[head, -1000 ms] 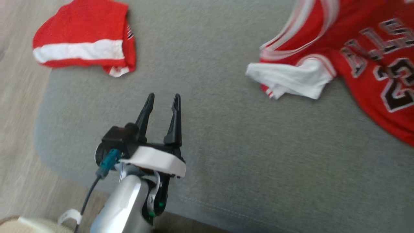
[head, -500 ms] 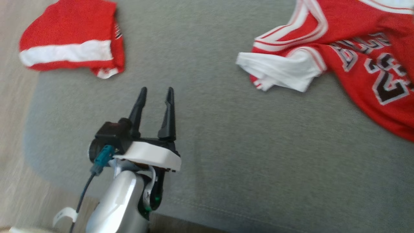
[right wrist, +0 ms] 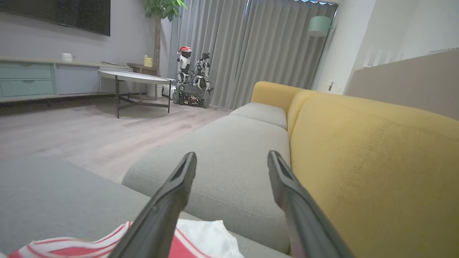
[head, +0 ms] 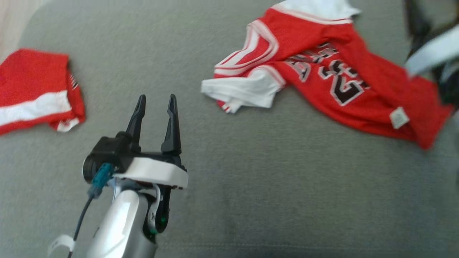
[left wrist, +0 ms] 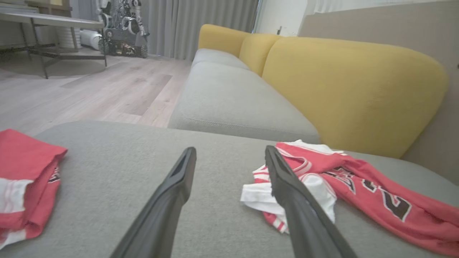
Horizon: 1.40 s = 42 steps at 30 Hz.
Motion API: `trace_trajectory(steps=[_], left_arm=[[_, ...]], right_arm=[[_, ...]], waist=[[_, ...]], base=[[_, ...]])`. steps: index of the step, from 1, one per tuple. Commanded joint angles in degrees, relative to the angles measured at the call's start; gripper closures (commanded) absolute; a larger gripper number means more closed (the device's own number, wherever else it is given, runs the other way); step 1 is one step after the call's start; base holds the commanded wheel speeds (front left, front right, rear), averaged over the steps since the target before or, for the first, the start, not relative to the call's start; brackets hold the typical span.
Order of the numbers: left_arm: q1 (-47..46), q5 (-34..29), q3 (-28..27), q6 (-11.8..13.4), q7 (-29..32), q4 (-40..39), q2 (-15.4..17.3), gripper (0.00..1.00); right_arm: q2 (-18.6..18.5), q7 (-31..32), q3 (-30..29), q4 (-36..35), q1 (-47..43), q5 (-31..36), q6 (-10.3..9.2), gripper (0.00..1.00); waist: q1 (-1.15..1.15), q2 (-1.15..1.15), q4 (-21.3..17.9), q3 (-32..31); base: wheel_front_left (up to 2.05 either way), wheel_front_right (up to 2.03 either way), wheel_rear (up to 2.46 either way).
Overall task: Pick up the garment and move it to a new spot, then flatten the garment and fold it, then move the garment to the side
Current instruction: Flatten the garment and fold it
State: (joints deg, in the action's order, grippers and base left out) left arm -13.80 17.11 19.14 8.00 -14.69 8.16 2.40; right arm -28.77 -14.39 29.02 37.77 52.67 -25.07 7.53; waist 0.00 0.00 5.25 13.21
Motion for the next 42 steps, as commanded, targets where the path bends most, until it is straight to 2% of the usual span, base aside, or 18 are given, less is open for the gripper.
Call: trace_trajectory(steps=[1, 8, 12, 17, 23, 31, 42], left_arm=[[0.33, -0.56, -2.35, -0.18, -0.30, -2.31, 0.48, 0.00], [2.57, -0.88, -3.14, -0.32, -0.30, -3.25, 0.48, 0.00], [4.21, -1.04, -3.36, -0.49, -0.30, -3.13, 0.48, 0.00], [5.42, -1.52, -3.20, -1.07, -0.30, -2.47, 0.48, 0.00], [5.44, -1.87, -3.08, -1.42, -0.30, -2.17, 0.48, 0.00], [4.10, -2.55, -2.22, -1.89, -0.30, -1.60, 0.48, 0.00], [1.97, -2.94, -2.49, -2.22, -0.31, -1.50, 0.48, 0.00]], right_arm=[[1.05, -0.59, -2.01, -3.59, -4.94, 1.28, -0.04, 0.00], [10.09, -0.60, -17.28, -19.70, -27.27, 7.79, -0.04, 0.00], [15.61, -0.60, -20.77, -26.12, -37.58, 11.85, -0.04, 0.00], [20.00, -0.61, -22.78, -28.23, -44.61, 14.95, -0.04, 0.00], [20.74, -0.26, -25.73, -25.67, -45.07, 17.98, -0.04, 0.00], [18.90, 6.66, -31.87, -17.32, -39.72, 27.59, -0.04, 0.00], [17.85, 9.33, -36.67, -10.13, -33.64, 34.83, -0.04, 0.00]], waist=[[0.00, 0.00, -3.20, -3.15], [0.00, 0.00, -6.31, -5.63], [0.00, 0.00, -7.65, -6.27], [0.00, 0.00, -8.44, -6.43], [0.00, 0.00, -8.57, -5.67], [0.00, 0.00, -7.01, -2.10], [0.00, 0.00, -5.20, 2.41]], base=[[0.00, 0.00, 0.00], [0.00, 0.00, 0.00], [0.00, 0.00, 0.00], [0.00, 0.00, 0.00], [0.00, 0.00, 0.00], [0.00, 0.00, 0.00], [0.00, 0.00, 0.00]])
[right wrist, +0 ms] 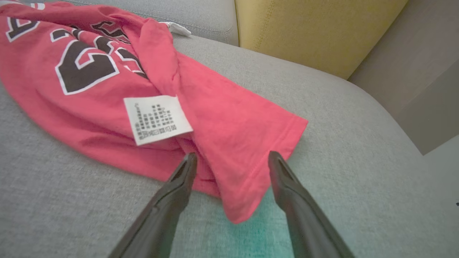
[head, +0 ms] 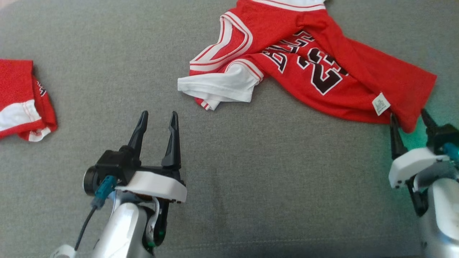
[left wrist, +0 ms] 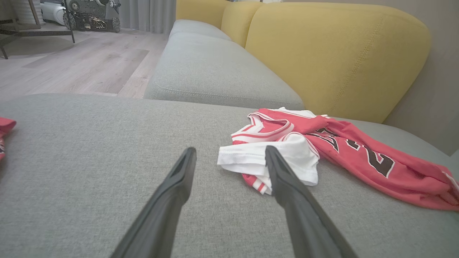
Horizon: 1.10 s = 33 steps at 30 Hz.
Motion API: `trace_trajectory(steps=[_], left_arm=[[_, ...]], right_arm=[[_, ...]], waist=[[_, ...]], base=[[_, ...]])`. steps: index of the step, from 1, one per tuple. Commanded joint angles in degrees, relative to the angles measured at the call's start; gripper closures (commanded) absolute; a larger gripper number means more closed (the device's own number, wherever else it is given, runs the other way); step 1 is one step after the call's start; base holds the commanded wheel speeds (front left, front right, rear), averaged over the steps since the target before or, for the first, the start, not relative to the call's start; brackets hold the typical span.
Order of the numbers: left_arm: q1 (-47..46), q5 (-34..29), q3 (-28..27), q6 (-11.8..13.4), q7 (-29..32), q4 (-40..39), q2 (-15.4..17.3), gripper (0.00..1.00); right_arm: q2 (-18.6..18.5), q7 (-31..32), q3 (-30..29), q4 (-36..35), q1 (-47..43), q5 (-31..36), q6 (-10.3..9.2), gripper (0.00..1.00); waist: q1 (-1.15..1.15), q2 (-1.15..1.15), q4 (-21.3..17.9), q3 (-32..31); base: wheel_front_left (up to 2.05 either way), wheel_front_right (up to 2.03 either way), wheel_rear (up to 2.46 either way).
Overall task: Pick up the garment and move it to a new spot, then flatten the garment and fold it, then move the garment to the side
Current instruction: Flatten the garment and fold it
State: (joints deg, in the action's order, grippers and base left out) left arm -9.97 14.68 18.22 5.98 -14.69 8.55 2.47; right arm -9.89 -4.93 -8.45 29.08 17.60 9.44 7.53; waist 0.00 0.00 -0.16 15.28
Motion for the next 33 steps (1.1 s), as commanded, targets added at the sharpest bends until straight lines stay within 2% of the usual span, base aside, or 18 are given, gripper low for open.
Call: trace_trajectory(steps=[1, 2, 3, 4, 5, 12, 16, 28, 32, 33], left_arm=[[-1.99, -0.52, -1.59, -0.21, -0.31, -1.87, 0.41, 0.00], [-2.11, -0.54, -1.62, -0.22, -0.31, -1.81, 0.41, 0.00], [-2.21, -0.57, -1.64, -0.24, -0.31, -1.76, 0.41, 0.00], [-2.29, -0.59, -1.69, -0.24, -0.31, -1.72, 0.41, 0.00], [-2.36, -0.61, -1.74, -0.23, -0.31, -1.69, 0.41, 0.00], [-2.79, -0.41, -1.60, -0.02, -0.31, -1.29, 0.41, 0.00], [-3.11, -0.09, -1.45, 0.15, -0.31, -1.41, 0.41, 0.00], [-3.79, 1.55, 0.13, 0.48, -0.31, -1.83, 0.41, 0.00], [-4.35, 1.80, 0.53, 0.53, -0.31, -1.96, 0.41, 0.00], [-4.35, 1.80, 0.53, 0.53, -0.31, -1.96, 0.41, 0.00]], right_arm=[[-0.84, -0.18, 0.35, -1.12, 1.80, 0.67, -0.04, 0.00], [-0.66, -0.17, -0.01, -0.81, 2.11, 1.01, -0.04, 0.00], [-0.55, -0.12, -0.32, -0.47, 2.40, 1.33, -0.04, 0.15], [-0.43, -0.13, -0.65, -0.14, 2.69, 1.55, -0.04, 0.71], [-0.32, -0.11, -1.07, 0.18, 2.96, 1.77, -0.04, 1.00], [-0.45, -1.58, -2.87, -0.54, 4.76, 3.93, -0.04, 1.00], [-2.06, -1.92, -3.15, -2.73, 7.23, 4.19, -0.04, 1.00], [-17.06, 5.13, 0.31, -4.80, 21.10, 1.70, -0.04, 1.00], [-21.43, 7.80, 2.50, -3.85, 25.86, 0.60, -0.04, 1.00], [-21.43, 7.80, 2.50, -3.85, 25.86, 0.60, -0.04, 1.00]], waist=[[0.00, 0.00, 0.25, 0.56], [0.00, 0.00, 0.27, 0.72], [0.00, 0.00, 0.27, 0.85], [0.00, 0.00, 0.23, 0.97], [0.00, 0.00, 0.17, 1.06], [0.00, 0.00, -0.40, 0.78], [0.00, 0.00, -0.69, 0.75], [0.00, 0.00, 2.51, 2.50], [0.00, 0.00, 4.28, 4.05], [0.00, 0.00, 4.28, 4.05]], base=[[0.00, 0.00, 0.00], [0.00, 0.00, 0.00], [0.00, 0.00, 0.00], [0.00, 0.00, 0.00], [0.00, 0.00, 0.00], [0.00, 0.00, 0.00], [0.00, 0.00, 0.00], [0.00, 0.00, 0.00], [0.00, 0.00, 0.00], [0.00, 0.00, 0.00]])
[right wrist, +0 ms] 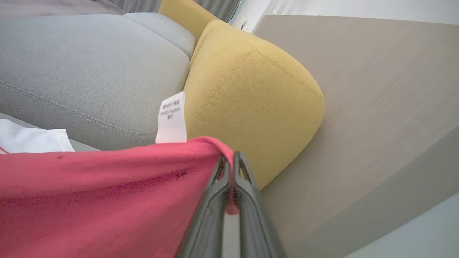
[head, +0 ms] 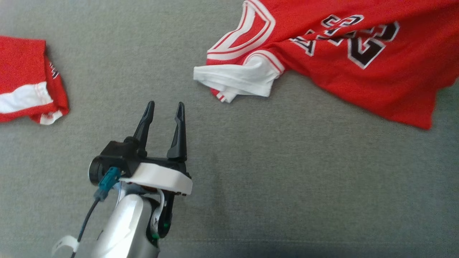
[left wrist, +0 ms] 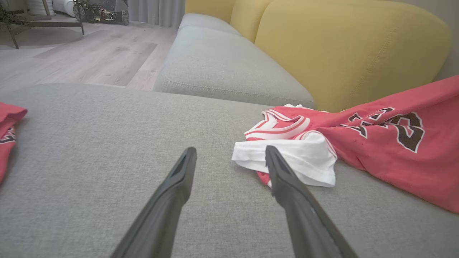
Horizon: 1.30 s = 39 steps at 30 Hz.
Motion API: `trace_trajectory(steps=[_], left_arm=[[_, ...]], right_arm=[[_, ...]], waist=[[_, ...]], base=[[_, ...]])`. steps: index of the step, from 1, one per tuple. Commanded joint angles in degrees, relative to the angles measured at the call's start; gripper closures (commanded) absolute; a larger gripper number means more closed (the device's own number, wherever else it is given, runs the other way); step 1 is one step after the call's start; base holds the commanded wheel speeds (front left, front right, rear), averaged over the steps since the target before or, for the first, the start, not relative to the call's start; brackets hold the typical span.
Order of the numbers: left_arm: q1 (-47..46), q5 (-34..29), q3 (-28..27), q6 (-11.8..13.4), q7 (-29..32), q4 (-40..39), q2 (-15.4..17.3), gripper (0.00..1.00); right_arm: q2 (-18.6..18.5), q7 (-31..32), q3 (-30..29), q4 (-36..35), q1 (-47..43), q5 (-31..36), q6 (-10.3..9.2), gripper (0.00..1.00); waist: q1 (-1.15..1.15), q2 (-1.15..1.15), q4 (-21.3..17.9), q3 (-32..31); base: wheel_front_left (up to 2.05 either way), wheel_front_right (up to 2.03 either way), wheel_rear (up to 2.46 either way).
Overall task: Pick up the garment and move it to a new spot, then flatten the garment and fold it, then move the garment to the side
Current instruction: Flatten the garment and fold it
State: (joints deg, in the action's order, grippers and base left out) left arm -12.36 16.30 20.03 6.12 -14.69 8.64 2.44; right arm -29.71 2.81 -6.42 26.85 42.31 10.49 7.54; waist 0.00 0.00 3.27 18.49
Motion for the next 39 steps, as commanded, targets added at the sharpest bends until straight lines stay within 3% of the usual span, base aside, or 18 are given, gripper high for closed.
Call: trace_trajectory(steps=[1, 5, 9, 10, 11, 17, 25, 33, 39], left_arm=[[-2.14, 0.22, -1.13, 0.36, -0.31, -2.08, 0.43, 0.00], [-3.45, 0.33, -0.41, 0.44, -0.31, -2.42, 0.43, 0.00], [-4.43, 0.56, -0.03, 0.48, -0.31, -2.69, 0.43, 0.00], [-4.65, 0.67, 0.10, 0.52, -0.31, -2.78, 0.43, 0.00], [-4.86, 0.80, 0.24, 0.57, -0.31, -2.88, 0.43, 0.00], [-5.48, 1.11, 0.26, 1.23, -0.31, -2.99, 0.43, 0.00], [-4.58, -0.04, -1.58, 1.11, -0.31, -2.33, 0.43, 0.00], [-1.68, -0.73, -2.87, 0.57, -0.31, -1.52, 0.43, 0.00], [1.69, -0.20, -3.71, 1.23, -0.31, -1.85, 0.43, 0.00]], right_arm=[[-2.73, 0.59, 0.85, -1.14, 2.41, -0.64, -0.05, 1.00], [-7.71, 2.40, 2.32, 2.39, 10.37, -1.29, -0.05, 1.00], [-9.03, 3.70, 3.77, 6.74, 14.42, -0.91, -0.05, 0.99], [-9.25, 3.68, 4.00, 7.98, 15.15, -0.55, -0.05, 0.58], [-9.30, 3.58, 4.00, 9.26, 15.79, -0.19, -0.05, 0.00], [-6.42, 0.59, 1.86, 15.15, 17.38, 2.00, -0.05, 0.00], [0.66, -7.04, -0.90, 17.77, 12.44, 2.24, -0.05, 0.00], [8.69, -12.75, -1.65, 15.97, 3.89, -3.66, -0.05, 0.00], [15.91, -14.54, 1.22, 9.70, -7.48, -10.96, -0.05, 0.00]], waist=[[0.00, 0.00, 1.35, 1.27], [0.00, 0.00, 4.40, 4.45], [0.00, 0.00, 6.15, 6.45], [0.00, 0.00, 6.52, 6.84], [0.00, 0.00, 6.85, 7.19], [0.00, 0.00, 6.92, 7.43], [0.00, 0.00, 3.04, 2.23], [0.00, 0.00, -1.71, -5.02], [0.00, 0.00, -5.18, -10.07]], base=[[0.00, 0.00, 0.00], [0.00, 0.00, 0.00], [0.00, 0.00, 0.00], [0.00, 0.00, 0.00], [0.00, 0.00, 0.00], [0.00, 0.00, 0.00], [0.00, 0.00, 0.00], [0.00, 0.00, 0.00], [0.00, 0.00, 0.00]])
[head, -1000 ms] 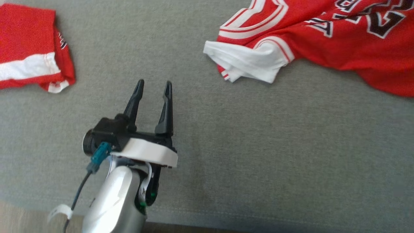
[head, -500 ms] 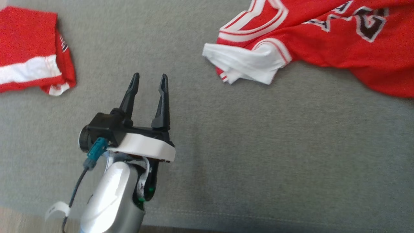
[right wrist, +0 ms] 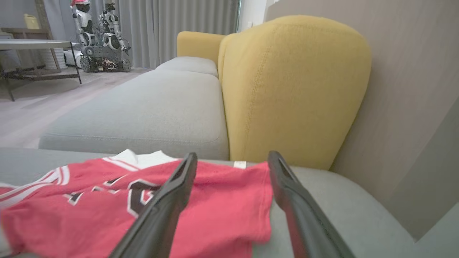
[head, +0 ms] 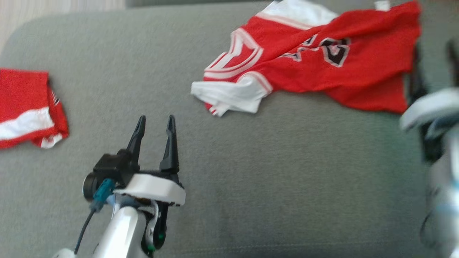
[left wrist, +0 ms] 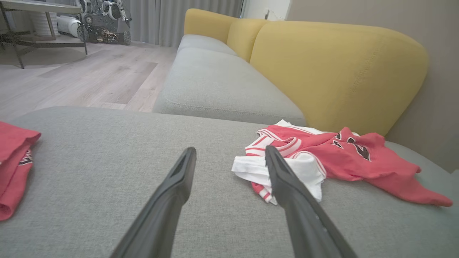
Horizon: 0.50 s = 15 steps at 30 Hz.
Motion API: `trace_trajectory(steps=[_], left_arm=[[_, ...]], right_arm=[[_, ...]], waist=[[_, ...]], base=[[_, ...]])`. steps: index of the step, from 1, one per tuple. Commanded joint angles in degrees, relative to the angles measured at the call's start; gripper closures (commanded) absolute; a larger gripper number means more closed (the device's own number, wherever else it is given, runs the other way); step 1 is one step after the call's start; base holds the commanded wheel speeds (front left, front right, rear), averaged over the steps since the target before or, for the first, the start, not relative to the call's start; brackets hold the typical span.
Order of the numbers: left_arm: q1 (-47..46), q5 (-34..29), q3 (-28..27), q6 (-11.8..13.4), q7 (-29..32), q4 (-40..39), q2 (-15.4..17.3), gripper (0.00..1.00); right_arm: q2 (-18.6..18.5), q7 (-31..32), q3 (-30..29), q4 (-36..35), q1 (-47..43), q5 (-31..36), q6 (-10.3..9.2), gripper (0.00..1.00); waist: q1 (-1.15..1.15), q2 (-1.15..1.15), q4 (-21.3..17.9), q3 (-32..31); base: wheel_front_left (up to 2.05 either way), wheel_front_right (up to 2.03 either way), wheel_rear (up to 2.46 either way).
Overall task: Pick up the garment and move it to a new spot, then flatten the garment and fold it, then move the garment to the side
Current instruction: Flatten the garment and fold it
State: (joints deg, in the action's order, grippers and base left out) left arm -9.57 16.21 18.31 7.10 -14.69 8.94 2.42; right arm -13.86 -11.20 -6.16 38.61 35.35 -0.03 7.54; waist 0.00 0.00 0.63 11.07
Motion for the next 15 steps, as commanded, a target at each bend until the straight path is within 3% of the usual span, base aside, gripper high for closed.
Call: trace_trajectory(steps=[1, 9, 15], left_arm=[[-0.69, -0.07, -1.95, 0.27, -0.31, -2.31, 0.45, 0.00], [0.99, -0.36, -2.15, 0.33, -0.31, -2.55, 0.45, 0.00], [0.86, -0.80, -1.52, -0.12, -0.31, -2.43, 0.45, 0.00]], right_arm=[[1.06, -0.63, 1.13, -3.57, -2.73, -1.39, -0.05, 0.00], [6.82, 0.01, -0.28, -13.66, -16.29, -4.27, -0.05, 0.00], [8.81, 1.98, -2.26, -16.87, -20.31, -5.24, -0.05, 0.00]], waist=[[0.00, 0.00, -2.97, -3.30], [0.00, 0.00, -5.29, -5.55], [0.00, 0.00, -5.64, -4.71]], base=[[0.00, 0.00, 0.00], [0.00, 0.00, 0.00], [0.00, 0.00, 0.00]])
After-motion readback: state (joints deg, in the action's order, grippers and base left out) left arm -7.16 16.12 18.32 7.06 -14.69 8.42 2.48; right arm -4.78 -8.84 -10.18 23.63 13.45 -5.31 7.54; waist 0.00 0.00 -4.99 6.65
